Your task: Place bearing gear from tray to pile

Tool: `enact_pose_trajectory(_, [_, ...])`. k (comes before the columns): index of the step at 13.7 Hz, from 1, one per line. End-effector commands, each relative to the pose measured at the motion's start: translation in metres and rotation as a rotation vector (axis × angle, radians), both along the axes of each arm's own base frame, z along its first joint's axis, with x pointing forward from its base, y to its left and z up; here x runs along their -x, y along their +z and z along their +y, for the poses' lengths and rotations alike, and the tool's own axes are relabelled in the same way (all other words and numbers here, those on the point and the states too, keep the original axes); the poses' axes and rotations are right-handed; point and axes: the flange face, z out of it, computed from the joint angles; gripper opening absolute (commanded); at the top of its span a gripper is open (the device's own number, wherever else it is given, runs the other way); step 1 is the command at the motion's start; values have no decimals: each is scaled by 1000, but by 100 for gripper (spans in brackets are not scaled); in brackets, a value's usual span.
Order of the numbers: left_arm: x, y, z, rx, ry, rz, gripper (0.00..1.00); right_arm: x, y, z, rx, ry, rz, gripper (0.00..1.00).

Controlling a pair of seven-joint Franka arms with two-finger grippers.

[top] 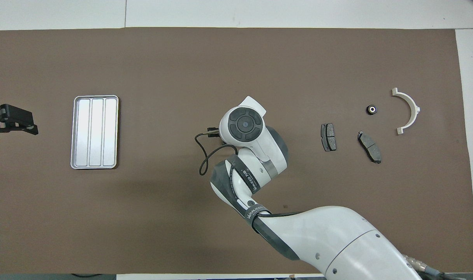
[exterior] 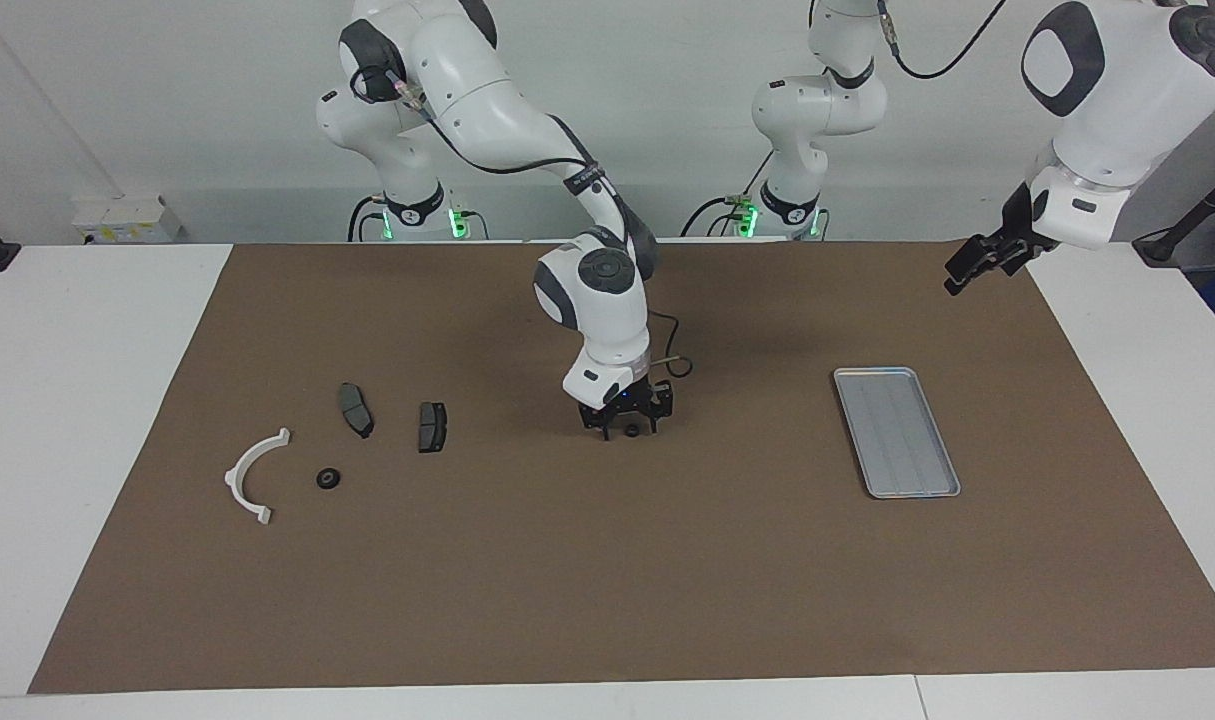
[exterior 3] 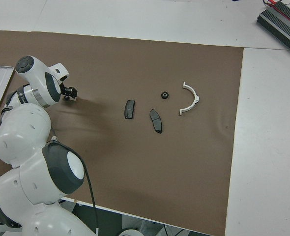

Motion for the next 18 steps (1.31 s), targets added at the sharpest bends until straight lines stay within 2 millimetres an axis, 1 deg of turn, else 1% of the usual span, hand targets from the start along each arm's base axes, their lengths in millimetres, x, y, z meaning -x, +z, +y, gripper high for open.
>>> enact_pose_trajectory(1, [7, 2, 0, 12, -2, -16, 100, -4, -1, 3, -9, 9, -10, 50])
enact_pose_trajectory(2, [7, 2, 1, 12, -1, -16, 100, -4, -1, 3, -10, 6, -9, 31])
enact_pose_trajectory(3, [7, 2, 0, 12, -2, -16, 100, -4, 0, 3, -12, 4, -7, 23])
enact_pose_trajectory(7, [7, 2, 1, 12, -1, -16, 100, -4, -2, 2, -7, 5, -3, 4])
enact_pose_trajectory(9, [7, 2, 0, 12, -2, -16, 100, -4, -1, 2, -4, 7, -1, 3])
enact_pose_trajectory(10, [7, 2, -1, 12, -4, -16, 100, -5, -1, 0, 5, 9, 0, 0])
enact_pose_trajectory(12, [7, 2, 0, 12, -2, -16, 100, -10, 3, -3, 14, 28, -2, 0])
enact_pose_trajectory(14, [7, 2, 0, 12, -2, -16, 100, -21, 17, -1, 25, 33, -2, 0])
enact_pose_trajectory(15, [7, 2, 0, 12, -2, -16, 100, -32, 31, -7, 33, 26, -12, 0])
enact_pose_trajectory(16, [7, 2, 1, 12, -1, -16, 100, -48, 46, -24, 35, 10, -21, 0])
enact_pose_trajectory(18, [7, 2, 1, 12, -1, -16, 100, -70, 73, -58, 45, 29, -20, 0])
